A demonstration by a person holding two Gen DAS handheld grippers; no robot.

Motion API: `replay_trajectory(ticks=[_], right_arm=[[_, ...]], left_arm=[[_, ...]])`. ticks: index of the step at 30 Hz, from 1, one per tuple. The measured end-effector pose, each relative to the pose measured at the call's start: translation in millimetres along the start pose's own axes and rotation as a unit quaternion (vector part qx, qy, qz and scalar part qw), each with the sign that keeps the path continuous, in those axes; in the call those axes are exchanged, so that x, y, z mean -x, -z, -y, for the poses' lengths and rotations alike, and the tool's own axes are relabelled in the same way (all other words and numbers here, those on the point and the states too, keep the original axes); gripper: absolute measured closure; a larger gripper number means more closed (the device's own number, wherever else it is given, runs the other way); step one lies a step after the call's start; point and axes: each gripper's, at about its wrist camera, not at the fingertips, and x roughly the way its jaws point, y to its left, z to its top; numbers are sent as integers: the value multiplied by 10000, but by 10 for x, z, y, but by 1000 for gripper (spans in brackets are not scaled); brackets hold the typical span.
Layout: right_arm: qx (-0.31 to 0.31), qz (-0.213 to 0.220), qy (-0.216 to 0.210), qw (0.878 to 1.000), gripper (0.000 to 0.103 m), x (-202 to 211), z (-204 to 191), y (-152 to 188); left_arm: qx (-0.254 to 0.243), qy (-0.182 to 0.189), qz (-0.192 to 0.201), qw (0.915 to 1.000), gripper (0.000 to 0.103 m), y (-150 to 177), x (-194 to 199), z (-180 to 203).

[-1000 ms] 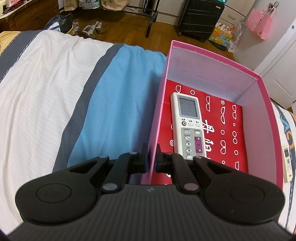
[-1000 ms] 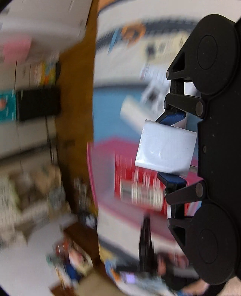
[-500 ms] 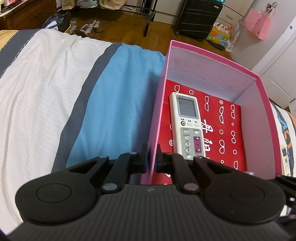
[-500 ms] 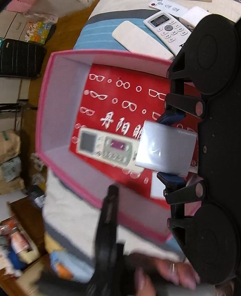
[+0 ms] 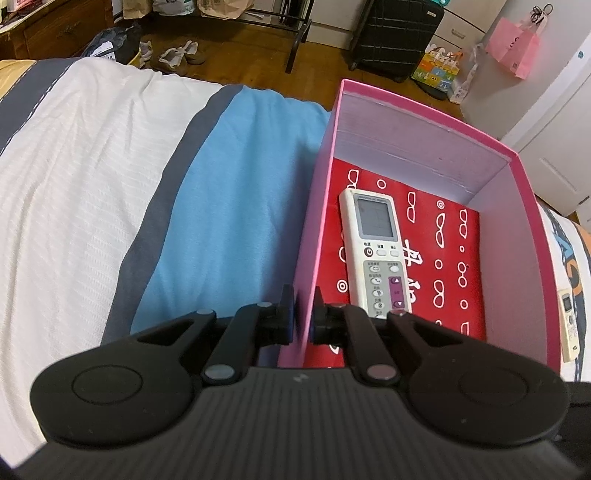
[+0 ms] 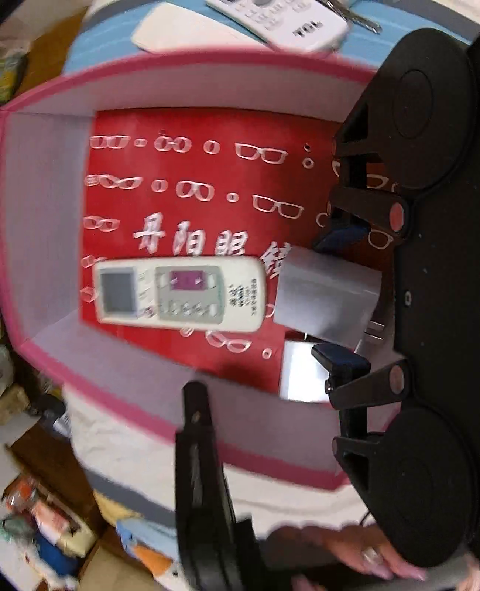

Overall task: Organize rigid objects
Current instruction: 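Carry the plug charger into the pink box and release it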

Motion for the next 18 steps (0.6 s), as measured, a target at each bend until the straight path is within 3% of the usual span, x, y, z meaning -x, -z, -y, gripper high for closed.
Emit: replay_trajectory(ticks=[5, 8, 13, 18], right_arm=[[693, 437, -122, 9966, 36, 661, -40, 79], [1069, 974, 40, 9895, 36, 1118, 50, 123], [1186, 1610, 283, 9794, 36, 1772, 541, 223], [1099, 2123, 531, 9695, 34, 2034, 1094, 282]], left_arm=[[6, -9, -3, 10000, 96, 2, 5, 0], [-60, -129, 4, 9999, 97, 2, 7, 54], [-144, -253, 83, 9995, 97, 5, 51, 89], [-173, -318, 117, 9993, 98, 20, 70, 114]])
